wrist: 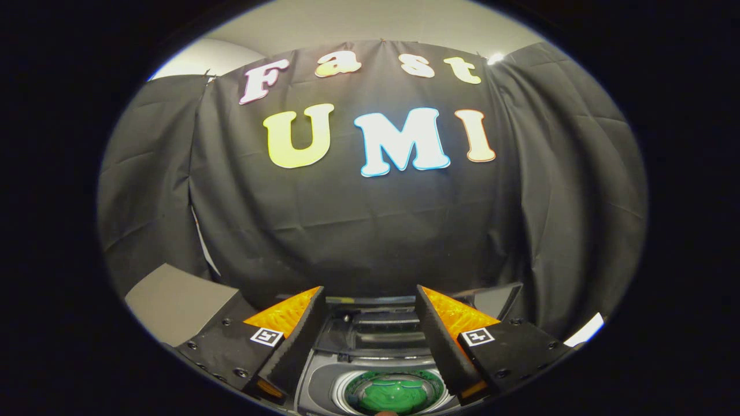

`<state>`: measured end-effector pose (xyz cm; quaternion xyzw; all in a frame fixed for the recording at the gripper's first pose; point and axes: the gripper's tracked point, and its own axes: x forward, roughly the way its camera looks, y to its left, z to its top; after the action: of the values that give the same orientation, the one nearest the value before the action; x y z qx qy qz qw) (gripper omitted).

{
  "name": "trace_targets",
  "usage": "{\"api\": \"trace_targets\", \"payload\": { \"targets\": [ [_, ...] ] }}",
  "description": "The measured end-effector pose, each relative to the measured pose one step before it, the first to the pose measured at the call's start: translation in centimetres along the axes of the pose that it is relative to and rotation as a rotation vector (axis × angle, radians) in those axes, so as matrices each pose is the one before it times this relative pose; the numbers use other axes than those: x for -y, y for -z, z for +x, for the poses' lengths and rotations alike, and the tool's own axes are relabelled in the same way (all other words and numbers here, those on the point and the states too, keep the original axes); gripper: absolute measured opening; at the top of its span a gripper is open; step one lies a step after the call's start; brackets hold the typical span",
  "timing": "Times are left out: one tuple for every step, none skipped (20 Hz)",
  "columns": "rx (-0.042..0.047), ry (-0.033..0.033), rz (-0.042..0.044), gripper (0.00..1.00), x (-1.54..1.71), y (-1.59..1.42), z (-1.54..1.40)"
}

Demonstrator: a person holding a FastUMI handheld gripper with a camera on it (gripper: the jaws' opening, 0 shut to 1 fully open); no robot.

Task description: Put the clothes into the washing machine and then close the washing machine lid.

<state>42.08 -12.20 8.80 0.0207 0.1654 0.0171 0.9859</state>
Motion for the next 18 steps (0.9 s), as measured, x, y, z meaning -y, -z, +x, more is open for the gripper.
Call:
{"api": "trace_targets", "payload": {
  "targets": [
    [-0.01058,0.00669,0.01310,0.97,0.292,0.239,1.560],
    [-0.01049,0.00564,0.00285,0.97,0.285,0.434,1.370],
    [-0.00091,0.01323,-0.00780,0.98,0.451,-0.110,1.173],
    [0.01504,0.01707,-0.02674,0.98,0.647,-0.288,1.017],
    [0.02185,0.01887,-0.04071,0.98,0.539,-0.458,1.059],
    [0.01157,0.02177,-0.02757,0.98,0.564,0.097,0.979],
    [-0.02152,0.00483,-0.00368,0.98,0.307,0.651,0.857],
    [-0.03321,-0.00539,0.02052,0.98,-0.003,0.771,0.696],
    [-0.02390,-0.00781,0.02243,0.98,-0.081,0.670,0.746],
    [-0.02373,0.00531,0.01247,0.98,0.141,0.814,0.776],
    [0.03675,0.00416,-0.01731,0.98,0.043,-0.568,0.112],
    [-0.01371,0.00515,-0.00835,0.98,-0.026,0.297,-0.031],
    [0.00410,0.00463,0.00149,0.98,-0.018,-0.251,-0.375],
    [-0.00608,0.00075,0.00566,0.98,0.023,0.482,-0.210],
    [0.00479,-0.00363,-0.00876,0.98,-0.094,0.116,-0.621],
    [0.00798,-0.00348,-0.00026,0.99,0.081,0.163,-0.473],
    [0.01019,-0.00297,0.00102,0.98,0.069,0.024,-0.719],
    [0.01663,-0.00179,-0.00297,0.98,-0.051,0.160,-0.854]
  ]
}}
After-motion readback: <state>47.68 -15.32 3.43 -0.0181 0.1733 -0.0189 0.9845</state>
